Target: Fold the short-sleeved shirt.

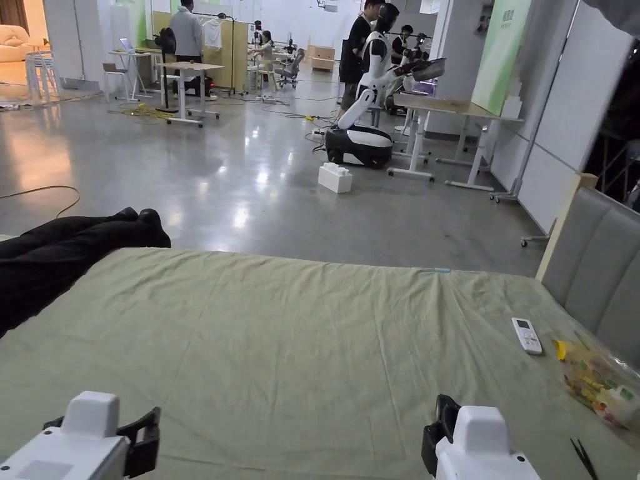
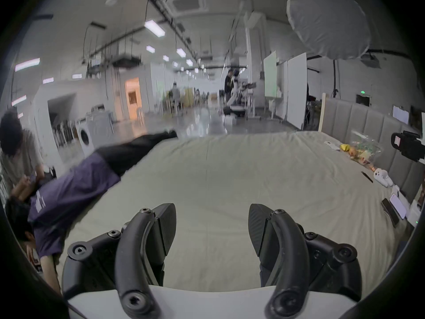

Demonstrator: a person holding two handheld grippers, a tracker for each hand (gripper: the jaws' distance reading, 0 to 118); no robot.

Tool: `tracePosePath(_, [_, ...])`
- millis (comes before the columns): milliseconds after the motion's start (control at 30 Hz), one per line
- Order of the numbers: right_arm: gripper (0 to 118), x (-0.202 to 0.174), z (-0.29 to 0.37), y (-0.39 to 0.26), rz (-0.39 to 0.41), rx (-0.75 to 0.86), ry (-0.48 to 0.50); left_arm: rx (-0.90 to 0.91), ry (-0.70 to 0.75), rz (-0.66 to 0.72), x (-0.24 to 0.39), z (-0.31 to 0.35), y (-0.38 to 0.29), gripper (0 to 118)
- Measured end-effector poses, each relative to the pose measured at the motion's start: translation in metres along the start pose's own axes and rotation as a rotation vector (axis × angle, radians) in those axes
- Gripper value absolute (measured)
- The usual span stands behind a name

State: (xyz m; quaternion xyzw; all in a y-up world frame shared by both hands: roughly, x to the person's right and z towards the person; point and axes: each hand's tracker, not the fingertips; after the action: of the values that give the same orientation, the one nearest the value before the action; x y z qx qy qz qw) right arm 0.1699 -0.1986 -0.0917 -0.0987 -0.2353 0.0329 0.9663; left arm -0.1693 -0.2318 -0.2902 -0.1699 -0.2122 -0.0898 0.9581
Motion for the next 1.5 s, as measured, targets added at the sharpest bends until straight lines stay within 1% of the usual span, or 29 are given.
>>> tracePosePath(67, [1,0.000,0.000,0.000,-0.002,0.001,-0.006,0.065,0.015,-0.011,0.019,0.004,0.008,64])
tracePosePath(167, [1,-0.003,-0.001,-0.002,-0.001,0.004,-0.010,0.090,0.031,-0.007,0.045,0.014,0.021,52])
tracePosePath(200, [1,-0.004,-0.001,-0.002,-0.003,0.003,-0.010,0.101,0.030,-0.004,0.050,0.015,0.023,42])
tracePosePath(300, [1,-0.010,0.000,-0.002,-0.005,0.016,-0.006,0.119,0.038,0.015,0.060,0.019,0.028,16])
tracePosePath(367, [1,-0.013,0.000,-0.001,-0.001,0.025,-0.006,0.129,0.035,0.040,0.062,0.020,0.028,13])
tracePosePath(400, [1,-0.013,0.000,-0.001,-0.008,0.031,-0.006,0.129,0.030,0.052,0.063,0.021,0.029,7])
tracePosePath(500, [1,-0.015,0.000,0.000,-0.010,0.045,-0.014,0.127,0.047,0.070,0.066,0.022,0.029,6])
tracePosePath(567, [1,-0.015,0.001,0.000,-0.009,0.055,-0.012,0.140,0.040,0.110,0.064,0.023,0.030,6])
tracePosePath(733, [1,-0.012,0.001,-0.002,-0.019,0.051,-0.019,0.136,0.035,0.148,0.062,0.024,0.028,6])
tracePosePath(933, [1,-0.009,0.002,-0.007,-0.032,0.039,-0.025,0.140,0.033,0.143,0.062,0.024,0.027,6])
tracePosePath(1467, [1,-0.011,0.005,-0.012,-0.028,0.031,-0.025,0.133,0.034,0.111,0.066,0.028,0.024,6])
tracePosePath(1500, [4,-0.012,0.005,-0.012,-0.038,0.023,-0.016,0.135,0.033,0.109,0.066,0.028,0.023,9])
